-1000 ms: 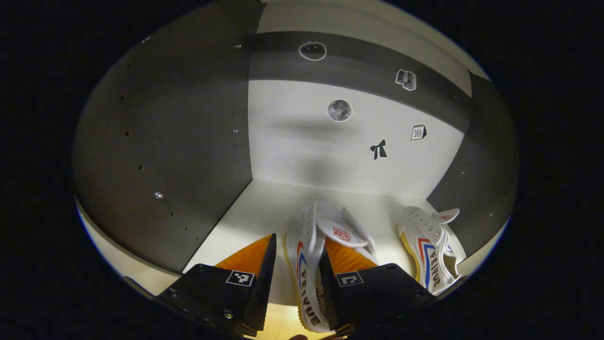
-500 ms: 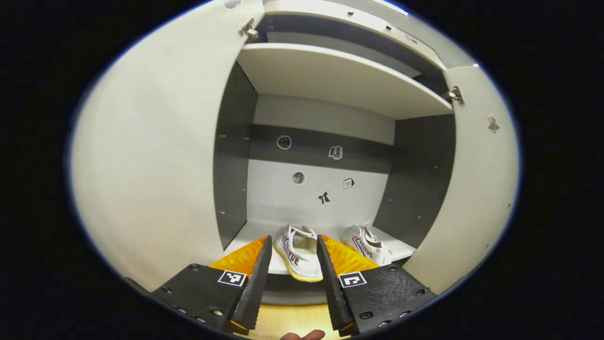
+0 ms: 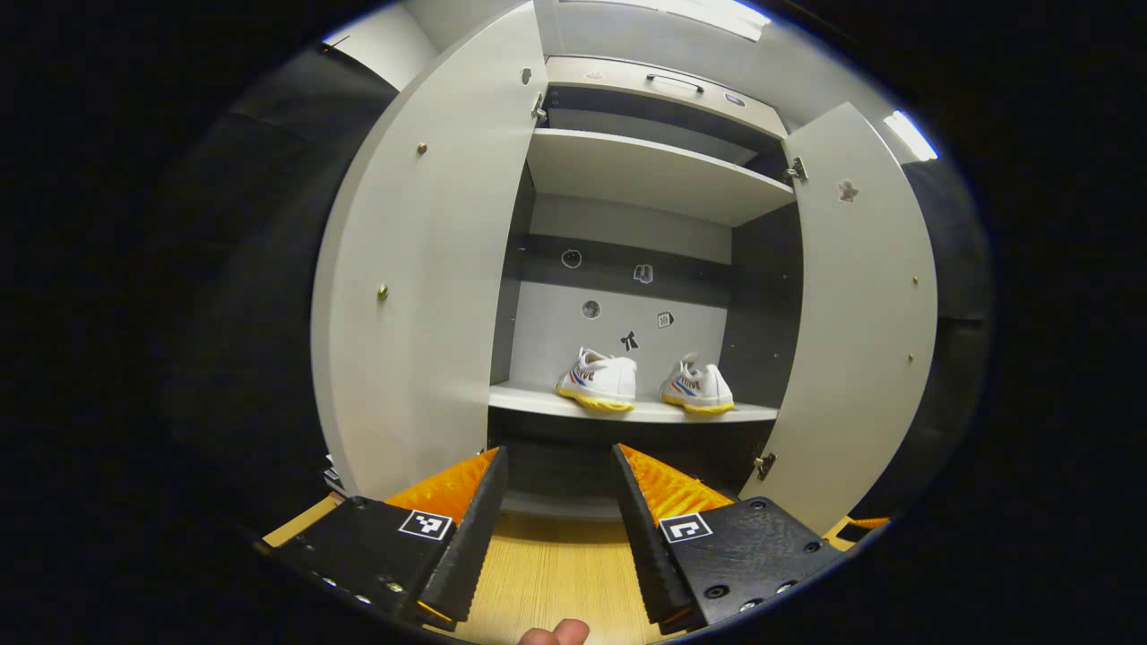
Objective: Grab one shoe with the right hand and put it into the shoe cabinet, grab the other shoe with the left hand and put it into the shoe cabinet; then close the right door with the right hand and the left door with the left hand.
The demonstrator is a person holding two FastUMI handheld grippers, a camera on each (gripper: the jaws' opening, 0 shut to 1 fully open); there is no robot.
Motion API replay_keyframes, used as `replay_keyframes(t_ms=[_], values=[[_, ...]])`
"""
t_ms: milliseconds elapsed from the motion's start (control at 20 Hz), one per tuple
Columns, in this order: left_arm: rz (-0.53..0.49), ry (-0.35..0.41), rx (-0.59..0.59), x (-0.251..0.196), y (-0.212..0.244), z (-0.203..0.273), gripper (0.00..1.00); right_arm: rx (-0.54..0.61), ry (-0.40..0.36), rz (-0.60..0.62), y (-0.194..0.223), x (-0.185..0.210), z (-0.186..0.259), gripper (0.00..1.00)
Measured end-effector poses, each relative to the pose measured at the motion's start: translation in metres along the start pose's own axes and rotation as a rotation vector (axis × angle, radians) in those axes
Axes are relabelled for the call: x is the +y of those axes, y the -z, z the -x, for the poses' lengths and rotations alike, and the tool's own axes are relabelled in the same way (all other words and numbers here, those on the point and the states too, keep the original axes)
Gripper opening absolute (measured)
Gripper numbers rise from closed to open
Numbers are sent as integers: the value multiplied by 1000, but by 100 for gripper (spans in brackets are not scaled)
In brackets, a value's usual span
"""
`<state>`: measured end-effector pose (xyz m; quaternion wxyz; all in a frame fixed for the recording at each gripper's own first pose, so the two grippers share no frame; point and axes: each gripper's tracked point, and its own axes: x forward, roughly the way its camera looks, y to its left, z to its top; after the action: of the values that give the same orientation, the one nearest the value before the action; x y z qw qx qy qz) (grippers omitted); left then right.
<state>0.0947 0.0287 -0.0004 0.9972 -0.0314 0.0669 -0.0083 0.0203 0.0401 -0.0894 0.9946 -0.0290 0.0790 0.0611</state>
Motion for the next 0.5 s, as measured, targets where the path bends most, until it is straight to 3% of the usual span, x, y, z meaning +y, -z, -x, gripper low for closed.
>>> replay_keyframes(t_ms=[100, 300, 350, 400, 500], values=[[-19, -20, -10, -3, 21, 20, 70, -3, -6, 5, 0, 4, 3, 89], [-60, -40, 5, -11, 60, 48, 83, -18, -6, 26, -3, 7, 9, 91], [-68, -36, 13, -14, 67, 51, 100, -20, -8, 25, -3, 8, 11, 91], [-79, -40, 16, -13, 73, 56, 87, -23, -9, 22, -3, 8, 12, 92], [-78, -52, 13, -13, 78, 64, 87, -31, 4, 18, -3, 5, 16, 94]])
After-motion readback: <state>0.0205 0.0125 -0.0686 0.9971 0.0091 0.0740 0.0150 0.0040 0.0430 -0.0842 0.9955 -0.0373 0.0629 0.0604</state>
